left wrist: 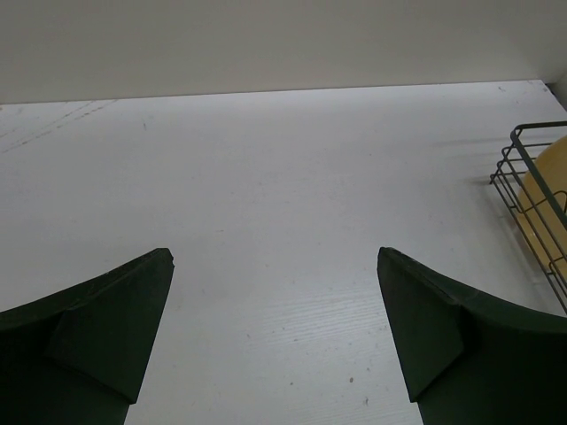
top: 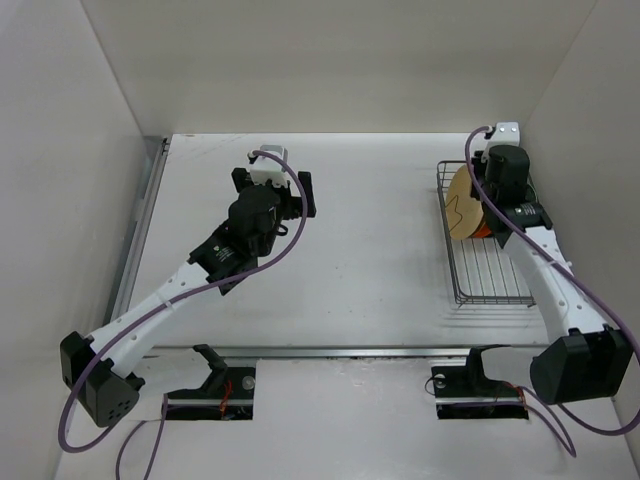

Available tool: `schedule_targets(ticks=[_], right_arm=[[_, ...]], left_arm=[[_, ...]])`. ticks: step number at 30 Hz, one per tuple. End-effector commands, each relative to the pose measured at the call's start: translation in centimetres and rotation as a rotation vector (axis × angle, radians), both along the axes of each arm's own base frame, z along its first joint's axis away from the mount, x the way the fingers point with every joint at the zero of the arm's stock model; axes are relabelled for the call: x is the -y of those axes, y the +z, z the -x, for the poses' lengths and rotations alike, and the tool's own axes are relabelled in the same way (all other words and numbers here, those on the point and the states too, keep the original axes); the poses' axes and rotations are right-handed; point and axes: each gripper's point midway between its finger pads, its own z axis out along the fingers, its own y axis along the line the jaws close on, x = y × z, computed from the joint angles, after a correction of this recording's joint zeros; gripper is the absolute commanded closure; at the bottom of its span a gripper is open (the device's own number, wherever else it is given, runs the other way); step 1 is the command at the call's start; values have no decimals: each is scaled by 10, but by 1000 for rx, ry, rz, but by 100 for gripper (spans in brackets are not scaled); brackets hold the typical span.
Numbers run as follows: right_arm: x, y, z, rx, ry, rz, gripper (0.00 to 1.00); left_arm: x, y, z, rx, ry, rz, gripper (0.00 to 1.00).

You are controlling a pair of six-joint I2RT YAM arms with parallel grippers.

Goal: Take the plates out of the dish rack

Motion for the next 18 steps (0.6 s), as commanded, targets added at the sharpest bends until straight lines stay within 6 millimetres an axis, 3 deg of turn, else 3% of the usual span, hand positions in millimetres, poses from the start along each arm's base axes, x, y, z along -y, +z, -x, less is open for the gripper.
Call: schedule_targets(ticks=[1, 4, 6, 14, 18], right_arm=[[11, 41, -1, 124, -77, 46, 45], [14, 37, -1, 110, -105, 88, 36], [9, 24, -6, 72, -108, 115, 36], [6, 5, -15, 21, -121, 151, 36], [9, -3, -17, -6, -136, 173, 41]], left_arm=[[-2, 33, 3, 63, -1, 61, 0], [0, 29, 1, 56, -1, 55, 0], [-1, 27, 2, 50, -1, 49, 0], [1, 27, 2, 49, -10, 49, 0], [1, 27, 2, 49, -10, 49, 0]])
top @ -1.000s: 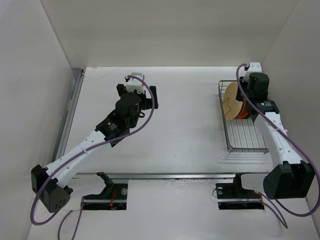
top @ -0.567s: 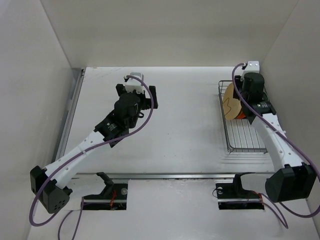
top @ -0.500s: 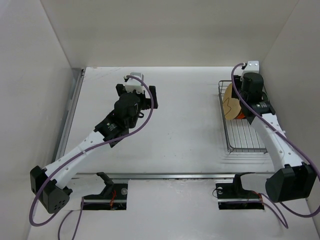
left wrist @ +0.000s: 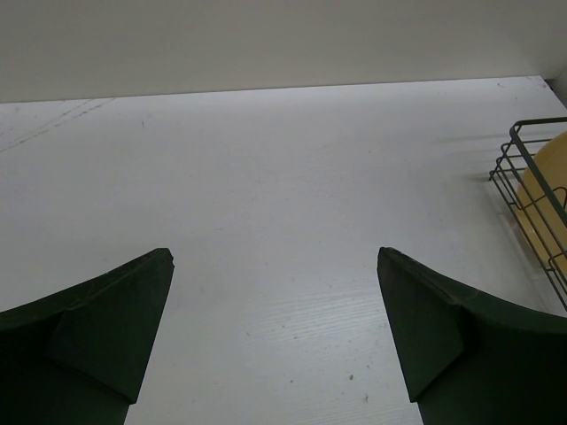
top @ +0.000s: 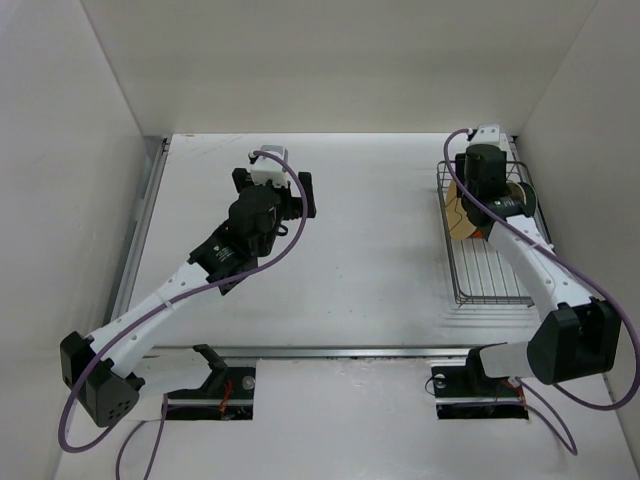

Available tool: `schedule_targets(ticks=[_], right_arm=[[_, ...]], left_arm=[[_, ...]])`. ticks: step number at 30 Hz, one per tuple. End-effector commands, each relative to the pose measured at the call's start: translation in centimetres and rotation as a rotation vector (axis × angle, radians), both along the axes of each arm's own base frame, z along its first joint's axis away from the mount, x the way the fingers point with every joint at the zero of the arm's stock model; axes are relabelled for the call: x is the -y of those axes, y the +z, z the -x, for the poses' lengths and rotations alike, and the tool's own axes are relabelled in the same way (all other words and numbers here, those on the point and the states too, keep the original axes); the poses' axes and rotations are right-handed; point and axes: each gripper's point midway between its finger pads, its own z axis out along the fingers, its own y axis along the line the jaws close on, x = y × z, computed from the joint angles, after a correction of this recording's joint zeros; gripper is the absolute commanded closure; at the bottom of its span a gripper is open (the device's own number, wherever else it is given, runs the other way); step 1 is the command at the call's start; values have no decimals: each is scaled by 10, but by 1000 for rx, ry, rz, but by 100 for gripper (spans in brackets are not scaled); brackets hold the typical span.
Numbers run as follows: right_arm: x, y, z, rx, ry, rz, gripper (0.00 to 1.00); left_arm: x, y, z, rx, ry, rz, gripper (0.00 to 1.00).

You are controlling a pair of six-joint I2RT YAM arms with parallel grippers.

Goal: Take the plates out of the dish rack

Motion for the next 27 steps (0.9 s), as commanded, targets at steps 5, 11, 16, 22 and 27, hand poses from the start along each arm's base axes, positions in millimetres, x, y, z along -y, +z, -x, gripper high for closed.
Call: schedule_targets(ticks=[5, 11, 16, 22, 27], right_arm=[[6, 9, -8, 35, -52, 38, 46], [7, -12, -11, -42, -55, 66, 47], [8, -21, -12, -90, -37, 107, 51], [8, -16, -11, -95, -15, 130, 59], [10, -16, -10, -98, -20, 141, 87]], left_arm=[[2, 28, 2, 53, -15, 54, 0], [2, 28, 2, 53, -15, 54, 3], [4, 28, 3, 52, -24, 55, 4], [4, 28, 3, 52, -24, 55, 4], [4, 28, 3, 52, -24, 55, 4]])
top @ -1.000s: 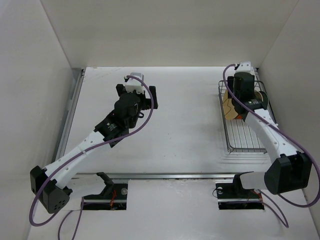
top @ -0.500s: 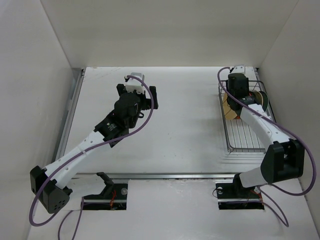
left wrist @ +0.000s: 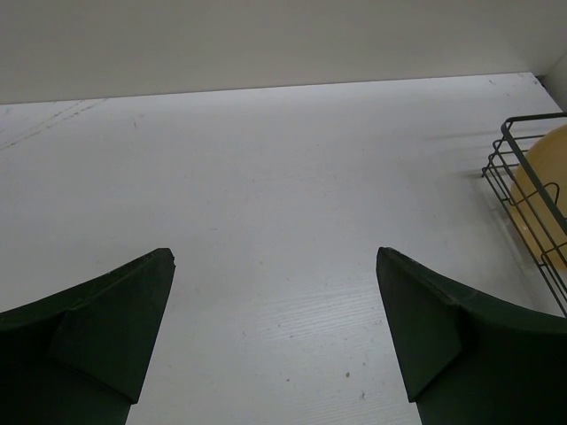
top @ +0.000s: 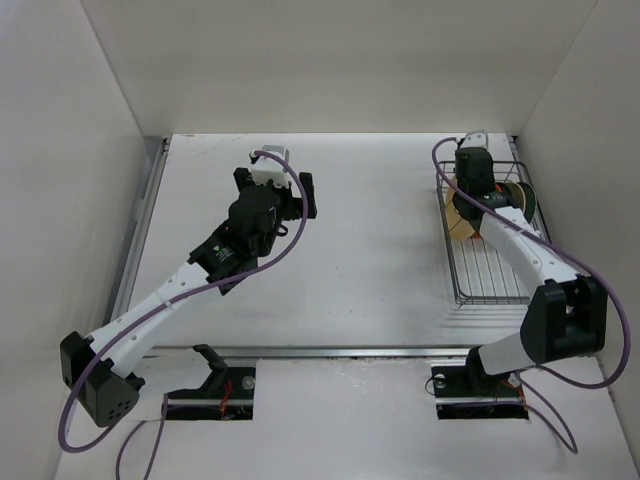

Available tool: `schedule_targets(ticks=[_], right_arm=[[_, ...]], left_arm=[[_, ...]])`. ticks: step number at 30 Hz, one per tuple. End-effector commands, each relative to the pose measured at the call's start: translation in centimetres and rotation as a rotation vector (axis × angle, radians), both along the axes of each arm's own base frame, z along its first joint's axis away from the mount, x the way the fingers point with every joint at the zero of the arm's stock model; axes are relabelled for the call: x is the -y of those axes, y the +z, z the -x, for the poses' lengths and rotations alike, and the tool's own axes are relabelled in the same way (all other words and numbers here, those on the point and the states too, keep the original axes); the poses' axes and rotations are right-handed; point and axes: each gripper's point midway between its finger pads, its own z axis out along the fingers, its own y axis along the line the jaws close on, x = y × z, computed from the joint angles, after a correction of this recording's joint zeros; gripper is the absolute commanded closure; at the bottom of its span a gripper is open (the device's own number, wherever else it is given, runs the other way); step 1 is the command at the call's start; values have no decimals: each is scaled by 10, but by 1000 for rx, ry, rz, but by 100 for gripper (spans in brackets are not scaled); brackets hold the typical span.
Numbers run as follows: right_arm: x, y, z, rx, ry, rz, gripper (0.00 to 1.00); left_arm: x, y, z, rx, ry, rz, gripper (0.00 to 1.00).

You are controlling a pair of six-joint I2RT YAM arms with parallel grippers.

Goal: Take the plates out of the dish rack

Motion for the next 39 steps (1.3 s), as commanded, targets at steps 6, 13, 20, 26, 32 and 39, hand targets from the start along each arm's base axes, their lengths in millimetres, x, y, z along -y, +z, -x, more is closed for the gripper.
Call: schedule_targets(ticks=[6, 13, 20, 26, 32, 39], right_arm=[[3, 33, 0, 98, -27, 11, 100], [16, 79, 17, 274, -99, 16, 100], [33, 100, 31, 373, -189, 65, 100], [32, 104, 31, 396, -203, 65, 100], [31, 109, 33, 417, -205, 67, 100], [16, 125, 35, 489, -115, -15, 100]], left_arm=[[0, 28, 1, 53, -3, 52, 4], [0, 28, 1, 53, -3, 52, 4], [2, 28, 2, 52, -12, 53, 4], [2, 28, 2, 52, -12, 53, 4], [2, 28, 2, 52, -12, 53, 4], [6, 28, 3, 50, -40, 56, 4]])
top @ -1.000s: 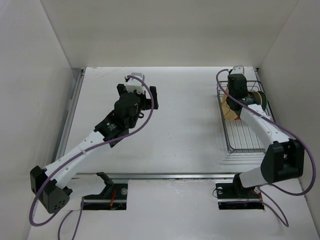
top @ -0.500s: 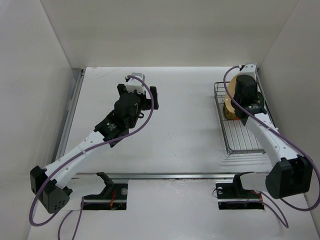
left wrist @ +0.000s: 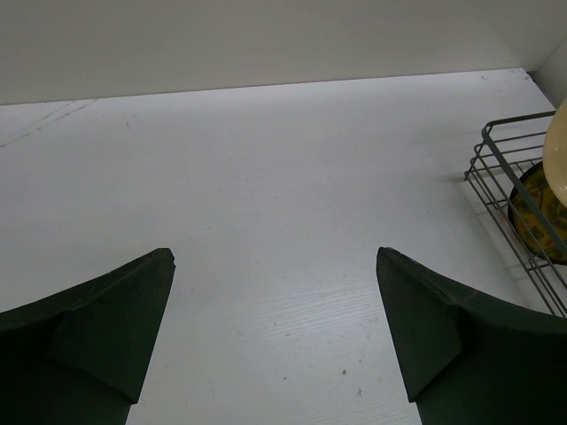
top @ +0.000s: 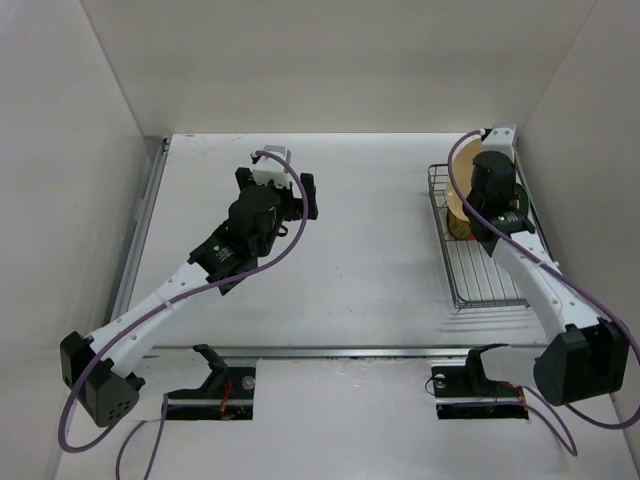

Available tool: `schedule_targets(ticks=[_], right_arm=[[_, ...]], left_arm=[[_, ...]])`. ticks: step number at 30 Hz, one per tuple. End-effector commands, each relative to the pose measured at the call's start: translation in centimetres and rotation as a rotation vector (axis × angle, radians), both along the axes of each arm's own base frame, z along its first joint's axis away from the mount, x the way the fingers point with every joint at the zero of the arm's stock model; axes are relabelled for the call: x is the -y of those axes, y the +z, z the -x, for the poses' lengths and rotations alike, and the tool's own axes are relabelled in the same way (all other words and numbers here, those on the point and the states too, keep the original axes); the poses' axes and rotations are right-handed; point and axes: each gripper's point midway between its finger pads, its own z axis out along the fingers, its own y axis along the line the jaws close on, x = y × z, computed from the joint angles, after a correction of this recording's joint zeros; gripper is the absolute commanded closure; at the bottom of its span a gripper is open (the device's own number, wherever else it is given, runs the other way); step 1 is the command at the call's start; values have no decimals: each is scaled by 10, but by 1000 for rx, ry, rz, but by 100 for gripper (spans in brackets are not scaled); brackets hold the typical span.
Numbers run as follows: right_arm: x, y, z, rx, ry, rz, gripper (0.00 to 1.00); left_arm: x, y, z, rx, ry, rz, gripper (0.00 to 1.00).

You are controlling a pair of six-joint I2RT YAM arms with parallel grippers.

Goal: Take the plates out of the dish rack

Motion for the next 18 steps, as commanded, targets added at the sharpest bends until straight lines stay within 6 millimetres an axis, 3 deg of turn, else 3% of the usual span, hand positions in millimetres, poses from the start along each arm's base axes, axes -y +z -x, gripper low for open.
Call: schedule_targets(ticks=[1, 2, 3, 7, 9, 14, 18], right_arm=[[-22, 41, 6, 167, 132, -108, 100], [-33, 56, 11, 208, 206, -155, 100], [-63, 58, 5, 213, 379, -239, 100], [-135, 51, 18, 126, 771, -362, 100], [-157, 39, 23, 63, 866, -391, 100], [-202, 31, 40, -29, 1101, -449, 100], [-220, 29, 53, -68, 1207, -471, 100]], left_arm=[[6, 28, 3, 50, -39, 56, 4], [9, 28, 5, 48, -58, 57, 4], [19, 30, 8, 50, -114, 68, 5], [45, 26, 19, 42, -275, 73, 6], [53, 22, 21, 34, -318, 63, 8], [75, 13, 31, 13, -445, 68, 8], [97, -4, 41, -39, -573, 60, 8]])
